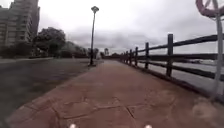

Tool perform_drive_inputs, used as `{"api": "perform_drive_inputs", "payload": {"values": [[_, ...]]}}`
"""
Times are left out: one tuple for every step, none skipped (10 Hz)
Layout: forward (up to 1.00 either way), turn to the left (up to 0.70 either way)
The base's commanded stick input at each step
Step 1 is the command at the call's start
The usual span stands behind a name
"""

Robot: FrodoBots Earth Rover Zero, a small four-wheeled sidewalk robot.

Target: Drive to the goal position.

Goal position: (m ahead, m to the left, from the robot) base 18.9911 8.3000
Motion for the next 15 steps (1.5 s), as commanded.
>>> {"api": "perform_drive_inputs", "payload": {"values": [[0.84, 0.00], [0.84, 0.00], [0.84, -0.12], [0.84, -0.32], [0.84, -0.33], [0.84, -0.29], [0.84, -0.14], [0.84, 0.00], [0.84, 0.00], [0.84, 0.00], [0.84, 0.00], [0.84, 0.00], [0.84, 0.00], [0.84, 0.00], [0.84, 0.00]]}}
